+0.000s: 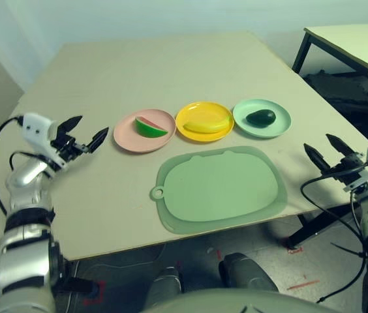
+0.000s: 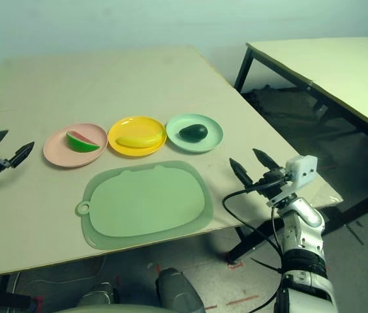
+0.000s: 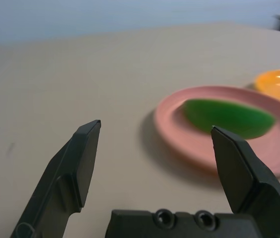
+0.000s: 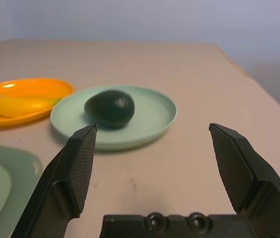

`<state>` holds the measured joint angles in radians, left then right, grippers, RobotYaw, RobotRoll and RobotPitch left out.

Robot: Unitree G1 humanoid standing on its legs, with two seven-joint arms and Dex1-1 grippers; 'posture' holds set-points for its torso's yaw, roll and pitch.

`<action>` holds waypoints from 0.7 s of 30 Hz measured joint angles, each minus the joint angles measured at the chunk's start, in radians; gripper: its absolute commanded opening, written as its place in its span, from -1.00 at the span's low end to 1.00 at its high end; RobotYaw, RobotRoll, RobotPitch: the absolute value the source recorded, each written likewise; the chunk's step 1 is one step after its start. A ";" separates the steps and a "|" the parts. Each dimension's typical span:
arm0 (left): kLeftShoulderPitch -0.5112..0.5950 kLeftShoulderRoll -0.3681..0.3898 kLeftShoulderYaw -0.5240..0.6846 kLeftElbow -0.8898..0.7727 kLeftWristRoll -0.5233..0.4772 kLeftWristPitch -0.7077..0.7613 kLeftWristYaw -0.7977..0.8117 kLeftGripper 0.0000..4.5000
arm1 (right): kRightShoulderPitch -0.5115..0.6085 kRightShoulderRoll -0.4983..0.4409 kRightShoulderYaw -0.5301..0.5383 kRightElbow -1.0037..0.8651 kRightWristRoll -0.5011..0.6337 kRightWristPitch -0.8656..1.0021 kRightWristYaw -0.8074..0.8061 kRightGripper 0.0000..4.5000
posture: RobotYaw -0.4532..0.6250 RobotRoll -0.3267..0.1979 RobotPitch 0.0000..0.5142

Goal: Place the fruits into color-matched plates.

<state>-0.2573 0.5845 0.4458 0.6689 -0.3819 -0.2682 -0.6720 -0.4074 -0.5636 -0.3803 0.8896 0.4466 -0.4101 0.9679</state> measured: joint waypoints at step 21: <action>0.250 -0.233 -0.039 -0.460 -0.003 0.130 0.241 1.00 | -0.184 -0.118 -0.006 0.323 -0.076 -0.006 0.027 1.00 | -0.30 0.25 -0.56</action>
<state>-0.0069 0.3517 0.4065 0.2092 -0.3853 -0.1383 -0.4312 -0.5913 -0.6821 -0.3864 1.2129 0.3708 -0.4161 0.9946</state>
